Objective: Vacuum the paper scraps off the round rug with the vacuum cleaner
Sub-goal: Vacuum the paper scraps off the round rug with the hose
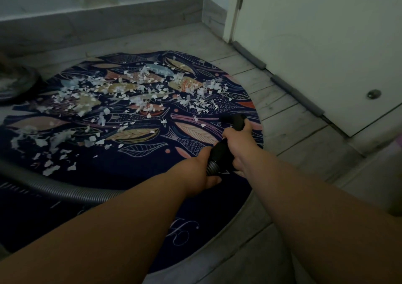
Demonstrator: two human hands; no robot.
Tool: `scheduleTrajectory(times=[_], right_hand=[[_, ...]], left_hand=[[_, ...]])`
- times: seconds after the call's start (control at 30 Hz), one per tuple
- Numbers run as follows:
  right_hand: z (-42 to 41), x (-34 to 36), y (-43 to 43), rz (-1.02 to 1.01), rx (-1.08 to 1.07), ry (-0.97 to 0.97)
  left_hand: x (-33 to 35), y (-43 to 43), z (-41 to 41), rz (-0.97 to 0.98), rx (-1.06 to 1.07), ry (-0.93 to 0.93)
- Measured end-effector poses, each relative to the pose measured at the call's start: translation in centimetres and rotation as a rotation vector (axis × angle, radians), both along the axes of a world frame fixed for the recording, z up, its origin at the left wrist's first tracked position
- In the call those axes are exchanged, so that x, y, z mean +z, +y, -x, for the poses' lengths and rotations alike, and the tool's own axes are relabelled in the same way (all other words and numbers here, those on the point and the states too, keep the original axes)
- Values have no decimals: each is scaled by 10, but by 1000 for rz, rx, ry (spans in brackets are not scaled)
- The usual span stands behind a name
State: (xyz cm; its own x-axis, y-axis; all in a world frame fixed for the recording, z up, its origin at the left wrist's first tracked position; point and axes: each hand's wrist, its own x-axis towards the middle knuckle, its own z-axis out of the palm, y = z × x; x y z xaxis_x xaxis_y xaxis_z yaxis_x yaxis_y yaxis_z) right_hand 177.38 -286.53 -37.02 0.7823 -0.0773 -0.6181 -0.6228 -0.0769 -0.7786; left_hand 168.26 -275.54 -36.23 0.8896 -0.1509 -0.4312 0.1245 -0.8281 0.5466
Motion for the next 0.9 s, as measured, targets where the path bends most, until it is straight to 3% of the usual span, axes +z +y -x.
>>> scheduleTrajectory(times=[0.57, 0.9], right_hand=[[-26, 1, 38, 35, 264, -25], [-24, 1, 44, 58, 245, -38]], left_hand=[[-6, 29, -5, 4, 160, -15], [-2, 32, -3, 13, 144, -11]])
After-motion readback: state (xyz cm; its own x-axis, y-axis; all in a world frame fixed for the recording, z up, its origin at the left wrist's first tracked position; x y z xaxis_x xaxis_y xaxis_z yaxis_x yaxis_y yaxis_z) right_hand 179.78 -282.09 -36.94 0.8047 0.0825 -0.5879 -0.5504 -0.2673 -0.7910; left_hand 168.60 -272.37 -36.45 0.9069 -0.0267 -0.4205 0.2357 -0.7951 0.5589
